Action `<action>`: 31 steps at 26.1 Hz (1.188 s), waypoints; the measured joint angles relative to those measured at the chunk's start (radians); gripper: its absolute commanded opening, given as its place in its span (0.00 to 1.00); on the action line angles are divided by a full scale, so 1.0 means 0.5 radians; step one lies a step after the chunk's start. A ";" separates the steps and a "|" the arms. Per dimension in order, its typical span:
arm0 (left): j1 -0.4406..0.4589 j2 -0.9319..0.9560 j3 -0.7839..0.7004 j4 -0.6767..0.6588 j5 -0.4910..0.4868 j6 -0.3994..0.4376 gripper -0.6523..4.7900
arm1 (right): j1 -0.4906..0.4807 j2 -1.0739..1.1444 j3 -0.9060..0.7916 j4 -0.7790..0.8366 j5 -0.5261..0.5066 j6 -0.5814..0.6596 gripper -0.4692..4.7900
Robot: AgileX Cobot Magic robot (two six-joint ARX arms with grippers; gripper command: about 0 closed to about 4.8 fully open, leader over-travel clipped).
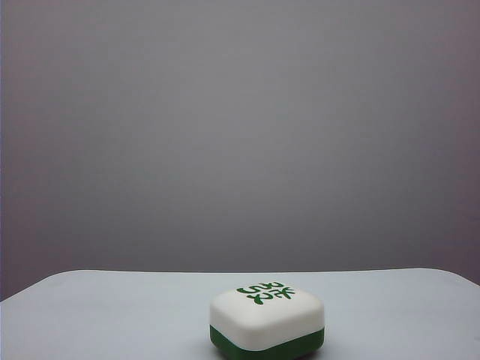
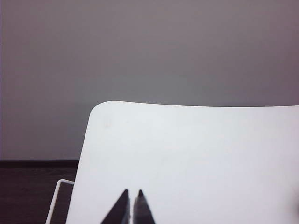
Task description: Pick up the foam mahjong on the table and turn it over.
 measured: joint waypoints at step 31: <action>0.000 1.033 0.798 -0.042 0.806 -0.047 0.11 | 0.066 1.432 0.932 0.272 -0.675 0.431 0.08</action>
